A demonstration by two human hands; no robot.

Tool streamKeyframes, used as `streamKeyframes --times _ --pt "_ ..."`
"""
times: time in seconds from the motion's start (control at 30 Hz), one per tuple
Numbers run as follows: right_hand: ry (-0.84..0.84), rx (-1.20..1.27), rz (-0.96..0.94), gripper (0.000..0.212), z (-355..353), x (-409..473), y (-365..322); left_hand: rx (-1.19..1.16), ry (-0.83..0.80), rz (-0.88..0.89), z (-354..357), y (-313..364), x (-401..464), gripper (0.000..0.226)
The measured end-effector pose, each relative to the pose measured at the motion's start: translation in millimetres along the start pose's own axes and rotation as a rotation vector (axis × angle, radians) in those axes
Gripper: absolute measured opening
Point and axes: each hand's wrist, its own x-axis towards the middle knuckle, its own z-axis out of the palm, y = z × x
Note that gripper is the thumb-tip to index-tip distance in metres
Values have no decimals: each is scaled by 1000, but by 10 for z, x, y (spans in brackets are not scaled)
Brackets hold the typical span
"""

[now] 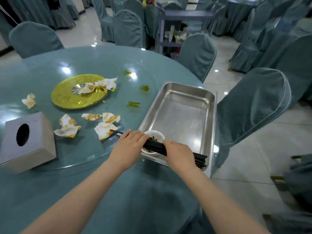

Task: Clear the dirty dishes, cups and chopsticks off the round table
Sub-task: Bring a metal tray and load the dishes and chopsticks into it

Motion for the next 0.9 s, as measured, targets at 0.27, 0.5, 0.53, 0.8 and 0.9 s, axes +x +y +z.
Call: streamKeyframes --times 0.27,0.5,0.53,0.8,0.9 --pt "0 489 461 12 109 431 491 32 -163 -136 184 -92 152 66" --pt "40 843 798 22 411 750 895 -30 -270 -183 368 -176 7 67" --pt "36 878 849 24 459 770 936 -44 -281 -195 386 -180 -15 67" --pt "-71 830 1071 41 743 711 1089 -108 -321 -249 479 -181 -51 68" --pt "-26 756 1079 50 683 672 1046 -150 -328 -265 499 -151 -52 68"
